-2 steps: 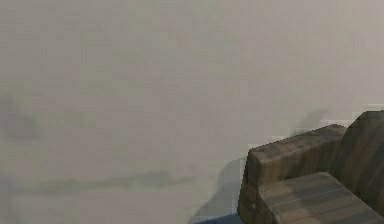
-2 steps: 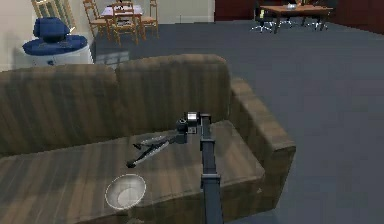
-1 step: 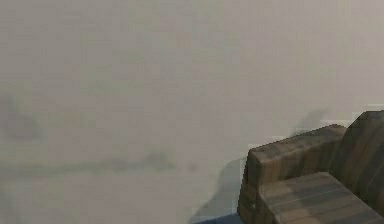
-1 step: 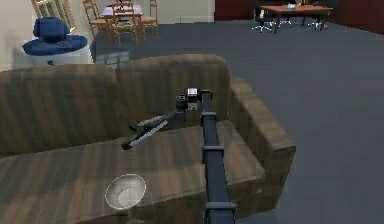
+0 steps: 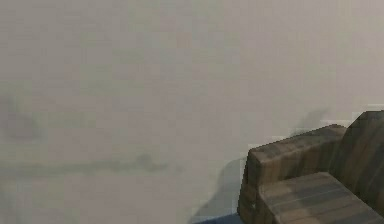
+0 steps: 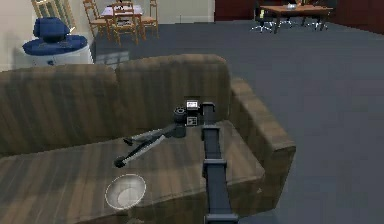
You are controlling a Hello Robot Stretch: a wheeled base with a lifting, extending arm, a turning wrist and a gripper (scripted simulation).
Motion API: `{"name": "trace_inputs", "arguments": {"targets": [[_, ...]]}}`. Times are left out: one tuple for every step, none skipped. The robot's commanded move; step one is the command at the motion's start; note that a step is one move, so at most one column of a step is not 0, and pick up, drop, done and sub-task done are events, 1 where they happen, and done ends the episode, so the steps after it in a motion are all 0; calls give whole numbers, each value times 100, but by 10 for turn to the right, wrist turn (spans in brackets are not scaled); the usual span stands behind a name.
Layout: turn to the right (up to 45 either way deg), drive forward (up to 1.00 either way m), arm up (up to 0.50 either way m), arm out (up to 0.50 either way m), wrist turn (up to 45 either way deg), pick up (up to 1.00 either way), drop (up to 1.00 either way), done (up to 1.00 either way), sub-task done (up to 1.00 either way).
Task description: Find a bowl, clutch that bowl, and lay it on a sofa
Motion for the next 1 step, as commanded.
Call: {"name": "trace_inputs", "arguments": {"targets": [[0, 0, 0, 0, 0, 0, 0, 100, 0]]}}
